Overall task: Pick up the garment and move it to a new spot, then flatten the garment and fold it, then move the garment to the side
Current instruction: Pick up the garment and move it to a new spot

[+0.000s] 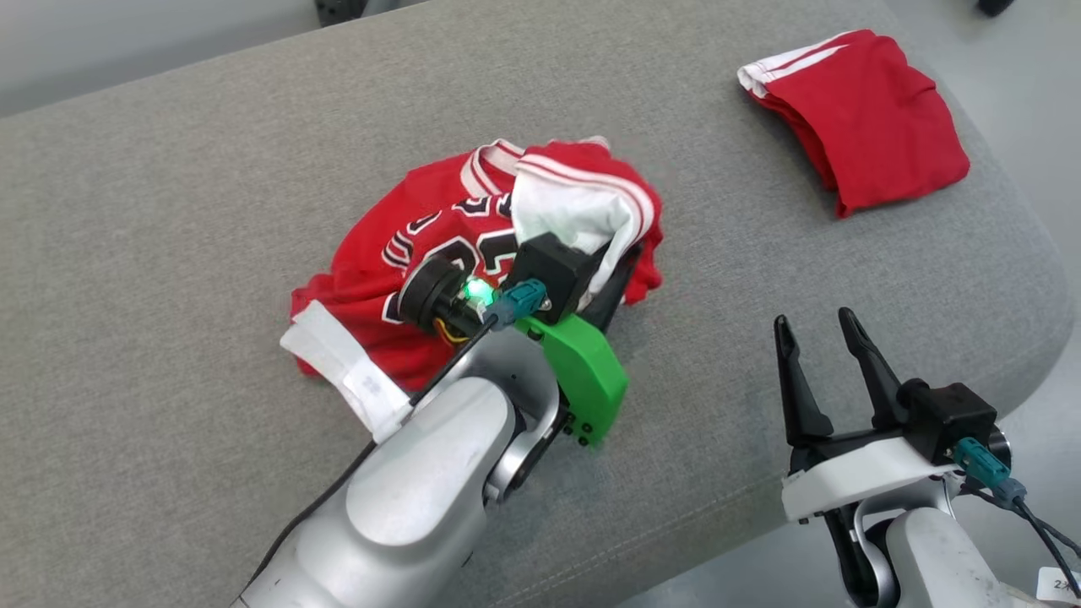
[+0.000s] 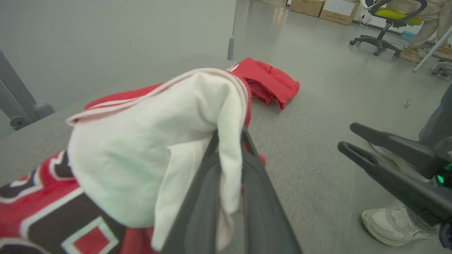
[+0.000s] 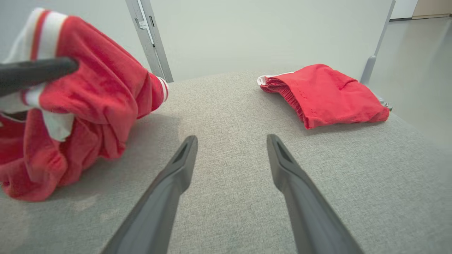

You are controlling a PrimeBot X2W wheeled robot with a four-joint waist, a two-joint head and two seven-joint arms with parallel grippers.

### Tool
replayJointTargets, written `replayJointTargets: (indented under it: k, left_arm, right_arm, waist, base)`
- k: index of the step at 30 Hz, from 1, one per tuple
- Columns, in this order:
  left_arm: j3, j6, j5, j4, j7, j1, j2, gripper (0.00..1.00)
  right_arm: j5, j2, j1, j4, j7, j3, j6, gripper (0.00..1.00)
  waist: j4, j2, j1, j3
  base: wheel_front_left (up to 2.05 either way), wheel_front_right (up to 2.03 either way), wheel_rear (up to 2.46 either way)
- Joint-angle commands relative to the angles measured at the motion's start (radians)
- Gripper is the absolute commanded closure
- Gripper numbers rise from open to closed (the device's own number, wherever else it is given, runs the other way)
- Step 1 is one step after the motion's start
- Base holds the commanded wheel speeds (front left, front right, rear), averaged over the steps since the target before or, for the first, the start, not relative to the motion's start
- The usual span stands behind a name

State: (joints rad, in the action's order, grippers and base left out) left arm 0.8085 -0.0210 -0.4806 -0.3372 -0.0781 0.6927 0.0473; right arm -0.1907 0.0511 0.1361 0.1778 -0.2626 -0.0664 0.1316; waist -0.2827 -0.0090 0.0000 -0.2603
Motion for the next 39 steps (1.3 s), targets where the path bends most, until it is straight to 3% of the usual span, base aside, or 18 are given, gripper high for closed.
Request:
replayJointTargets:
  k: [1,3,4,7,9,10,11,15,21,24,29,30,35,39]
  left_arm:
    - [0.017,-0.007,-0.006,-0.057,0.017,0.003,0.008,1.00]
    - [0.043,-0.014,-0.015,-0.143,0.050,-0.007,0.006,0.98]
    - [0.061,-0.009,-0.022,-0.186,0.053,-0.016,0.006,0.80]
    - [0.110,0.006,-0.042,-0.254,0.072,-0.015,0.006,0.78]
    - [0.133,0.006,-0.057,-0.282,0.092,-0.004,0.007,0.68]
    - [0.145,0.004,-0.062,-0.295,0.102,0.003,0.007,0.39]
    - [0.153,0.000,-0.066,-0.307,0.108,0.006,0.007,0.00]
    - [0.188,-0.019,-0.110,-0.315,0.102,0.011,0.005,0.00]
    - [0.193,-0.045,-0.169,-0.184,0.148,-0.045,0.009,0.00]
    - [0.167,-0.083,-0.163,-0.104,0.207,-0.091,0.058,0.00]
    - [0.108,-0.191,-0.169,-0.011,0.279,-0.211,0.150,0.00]
    - [0.108,-0.191,-0.169,-0.011,0.279,-0.211,0.150,0.00]
    - [0.042,-0.274,-0.169,0.011,0.325,-0.339,0.240,0.00]
    - [-0.025,-0.299,-0.170,0.008,0.342,-0.441,0.286,0.00]
  right_arm:
    - [-0.009,0.000,0.014,0.002,-0.003,-0.010,-0.002,0.00]
    - [-0.015,0.000,0.018,0.006,-0.003,-0.018,-0.002,0.00]
    - [-0.016,0.000,0.018,0.007,-0.003,-0.019,-0.002,0.00]
    - [-0.020,0.000,0.013,0.012,-0.003,-0.011,-0.002,0.00]
    - [-0.015,0.000,0.010,0.016,-0.003,-0.004,-0.002,0.00]
    - [-0.012,0.000,0.009,0.018,-0.003,-0.001,-0.002,0.00]
    - [-0.010,0.000,0.011,0.020,-0.003,0.001,-0.002,0.00]
    - [0.006,0.000,0.014,0.026,-0.003,-0.008,-0.002,0.00]
    - [0.060,0.001,-0.013,0.019,-0.003,0.024,-0.002,0.00]
    - [0.089,0.001,-0.037,0.011,-0.003,0.059,-0.002,0.00]
    - [0.128,0.001,-0.091,-0.009,-0.003,0.120,-0.002,0.00]
    - [0.128,0.001,-0.091,-0.009,-0.003,0.120,-0.002,0.00]
    - [0.160,0.001,-0.147,-0.031,-0.003,0.156,-0.002,0.00]
    - [0.179,0.001,-0.192,-0.040,-0.003,0.187,-0.002,0.00]
  waist:
    - [-0.036,0.0090,0.0000,-0.023]
    - [-0.044,0.0090,0.0000,-0.028]
    - [-0.046,0.0090,0.0000,-0.030]
    - [-0.039,0.0090,0.0000,-0.034]
    - [-0.028,0.0090,0.0000,-0.035]
    - [-0.023,0.0090,0.0000,-0.035]
    - [-0.017,0.0090,0.0000,-0.034]
    - [0.005,0.0090,0.0000,-0.016]
    - [0.053,0.0090,0.0000,0.040]
    - [0.087,0.0090,0.0000,0.077]
    - [0.151,0.0090,0.0000,0.139]
    - [0.151,0.0090,0.0000,0.139]
    - [0.215,0.0090,0.0000,0.197]
    - [0.267,0.0090,0.0000,0.243]
  base:
    - [0.00,0.00,0.00]
    - [0.00,0.00,0.00]
    - [0.00,0.00,0.00]
    - [0.00,0.00,0.00]
    - [0.00,0.00,0.00]
    - [0.00,0.00,0.00]
    - [0.00,0.00,0.00]
    - [0.00,0.00,0.00]
    - [0.00,0.00,0.00]
    - [0.00,0.00,0.00]
    - [0.00,0.00,0.00]
    - [0.00,0.00,0.00]
    - [0.00,0.00,0.00]
    - [0.00,0.00,0.00]
